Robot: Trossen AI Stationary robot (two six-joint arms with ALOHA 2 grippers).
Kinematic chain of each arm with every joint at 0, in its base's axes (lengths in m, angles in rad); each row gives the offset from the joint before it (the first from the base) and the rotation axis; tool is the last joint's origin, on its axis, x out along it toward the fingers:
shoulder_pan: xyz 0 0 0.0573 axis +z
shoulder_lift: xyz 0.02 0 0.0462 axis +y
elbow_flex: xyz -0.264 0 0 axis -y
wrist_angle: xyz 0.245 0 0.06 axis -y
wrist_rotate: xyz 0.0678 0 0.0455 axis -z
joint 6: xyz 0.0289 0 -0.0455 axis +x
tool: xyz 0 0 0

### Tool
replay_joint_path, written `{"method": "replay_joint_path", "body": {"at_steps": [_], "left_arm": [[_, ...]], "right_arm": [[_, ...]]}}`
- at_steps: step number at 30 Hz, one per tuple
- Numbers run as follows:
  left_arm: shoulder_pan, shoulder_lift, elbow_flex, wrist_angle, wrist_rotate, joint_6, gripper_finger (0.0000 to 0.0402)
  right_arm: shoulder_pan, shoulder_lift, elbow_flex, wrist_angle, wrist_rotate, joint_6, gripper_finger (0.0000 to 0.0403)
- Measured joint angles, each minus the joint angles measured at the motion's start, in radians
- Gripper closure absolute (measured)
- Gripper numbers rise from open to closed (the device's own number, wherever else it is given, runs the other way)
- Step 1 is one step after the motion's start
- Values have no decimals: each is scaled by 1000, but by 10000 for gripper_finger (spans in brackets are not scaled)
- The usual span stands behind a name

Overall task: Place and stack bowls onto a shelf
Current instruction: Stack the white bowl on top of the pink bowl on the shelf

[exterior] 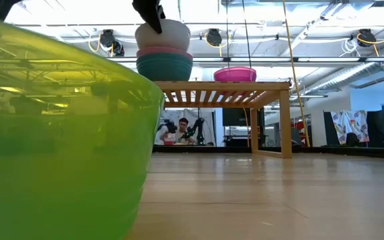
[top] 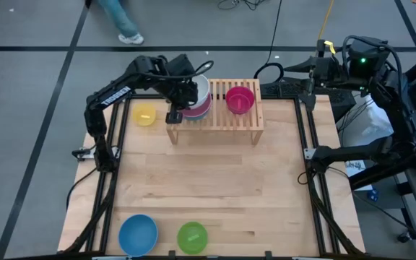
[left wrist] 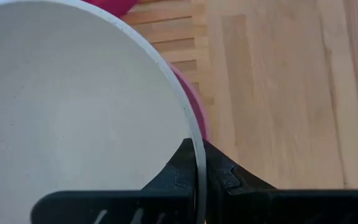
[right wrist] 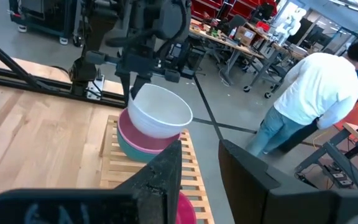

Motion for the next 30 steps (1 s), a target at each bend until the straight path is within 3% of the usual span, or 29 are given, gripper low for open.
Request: {"method": "replay_joint_path", "body": {"at_steps": [9, 24, 30], "left_arm": [[-5, -4, -5, -17, 14, -22, 398], [-6, -4, -161, 65, 43, -22, 397], [-7, -4, -162, 79, 43, -40, 355]], "right_arm": [[0, 0, 0, 0, 0, 0, 300], [0, 0, 0, 0, 0, 0, 300], [0, 0, 0, 0, 0, 0, 300]]}}
